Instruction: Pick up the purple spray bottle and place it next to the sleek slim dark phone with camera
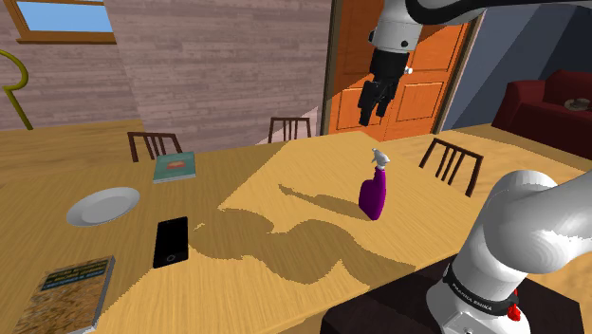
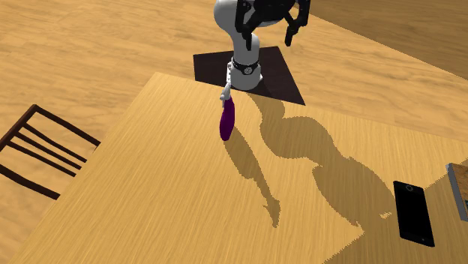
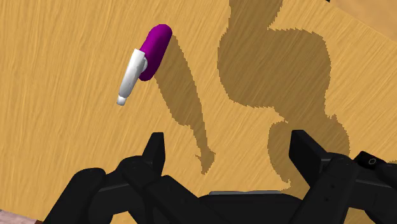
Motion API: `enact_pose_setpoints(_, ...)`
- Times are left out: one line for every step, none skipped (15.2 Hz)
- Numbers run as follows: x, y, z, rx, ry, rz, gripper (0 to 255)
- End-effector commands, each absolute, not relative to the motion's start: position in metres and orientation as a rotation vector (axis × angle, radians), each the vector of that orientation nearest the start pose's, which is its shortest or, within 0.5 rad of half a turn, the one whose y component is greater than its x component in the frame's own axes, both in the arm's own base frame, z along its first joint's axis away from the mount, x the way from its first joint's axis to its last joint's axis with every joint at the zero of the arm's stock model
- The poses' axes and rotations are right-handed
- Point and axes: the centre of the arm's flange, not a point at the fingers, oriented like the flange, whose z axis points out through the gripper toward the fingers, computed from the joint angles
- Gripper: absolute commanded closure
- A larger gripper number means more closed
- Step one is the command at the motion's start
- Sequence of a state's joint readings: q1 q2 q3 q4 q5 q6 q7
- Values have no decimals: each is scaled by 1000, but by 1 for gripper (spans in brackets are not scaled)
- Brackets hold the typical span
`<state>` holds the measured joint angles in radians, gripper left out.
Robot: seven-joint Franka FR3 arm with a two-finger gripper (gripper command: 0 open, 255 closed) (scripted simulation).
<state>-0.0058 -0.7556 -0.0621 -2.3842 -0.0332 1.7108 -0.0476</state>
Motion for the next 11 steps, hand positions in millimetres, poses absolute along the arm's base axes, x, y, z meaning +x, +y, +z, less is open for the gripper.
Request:
enact_pose_setpoints(327,-30,580,-3134,3,-128,0)
enact_pose_setpoints(335,-38,569,-3130,8,-98,0)
enact_pose_setpoints(342,-45,559,-3127,14,-68,0)
enact_pose_setpoints(349,-52,548,-3123,19,-38,0)
enact_pose_setpoints(355,-59,537,-3119,25,-9,0)
enact_pose_setpoints(362,-66,526,-3114,30,21,0)
enact_pose_setpoints(368,-73,515,-3110,35,50,0)
enact_pose_setpoints(374,-80,504,-3105,41,80,0)
enact_pose_setpoints(380,-87,492,-3099,46,109,0)
enact_pose_setpoints(386,-94,481,-3094,52,138,0)
enact_pose_setpoints(391,-101,469,-3088,57,168,0)
